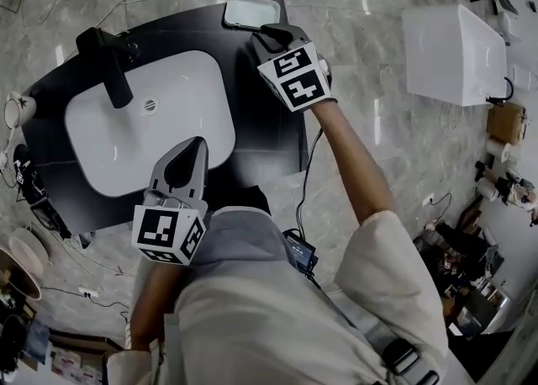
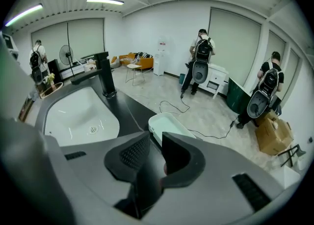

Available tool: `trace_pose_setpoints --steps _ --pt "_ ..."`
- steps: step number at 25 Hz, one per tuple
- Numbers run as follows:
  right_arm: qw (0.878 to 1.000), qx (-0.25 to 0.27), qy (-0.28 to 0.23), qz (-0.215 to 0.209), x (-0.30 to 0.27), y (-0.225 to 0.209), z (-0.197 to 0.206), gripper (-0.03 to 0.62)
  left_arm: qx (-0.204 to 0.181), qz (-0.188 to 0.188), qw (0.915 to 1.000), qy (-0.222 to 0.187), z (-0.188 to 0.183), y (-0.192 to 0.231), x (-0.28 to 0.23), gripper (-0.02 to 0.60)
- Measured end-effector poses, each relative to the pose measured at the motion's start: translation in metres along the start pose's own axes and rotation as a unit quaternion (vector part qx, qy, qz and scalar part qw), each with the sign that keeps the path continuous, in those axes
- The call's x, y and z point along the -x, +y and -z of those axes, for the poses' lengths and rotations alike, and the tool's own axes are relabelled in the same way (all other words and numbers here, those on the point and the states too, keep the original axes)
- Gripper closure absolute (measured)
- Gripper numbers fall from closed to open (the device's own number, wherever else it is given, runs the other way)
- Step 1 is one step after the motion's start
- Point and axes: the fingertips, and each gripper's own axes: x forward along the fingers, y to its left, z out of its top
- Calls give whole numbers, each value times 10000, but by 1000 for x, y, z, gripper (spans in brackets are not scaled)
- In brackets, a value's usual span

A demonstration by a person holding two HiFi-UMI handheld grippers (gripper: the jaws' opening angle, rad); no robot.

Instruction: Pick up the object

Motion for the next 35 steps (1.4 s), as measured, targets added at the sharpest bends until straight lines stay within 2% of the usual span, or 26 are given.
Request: trace_pose_setpoints --steps 10,17,22,29,33,35 --pt "9910 1129 709 -68 -37 -6 10 510 180 -84 9998 48 8 14 3 580" --pt "9737 1983 1125 -39 -52 -6 19 510 284 -118 9995 69 13 18 5 580" --pt "9619 2374 1350 -125 -58 -3 24 510 359 -196 9992 2 15 24 9 580" --pt "9484 2693 1657 -241 -69 5 30 511 503 -301 9982 -80 18 32 17 580" --pt "9482 2669 1714 -193 -70 5 30 513 543 -272 9981 -39 22 31 17 580" --pt "9482 2653 1739 -181 -71 3 28 533 551 -243 9982 -29 22 29 17 580"
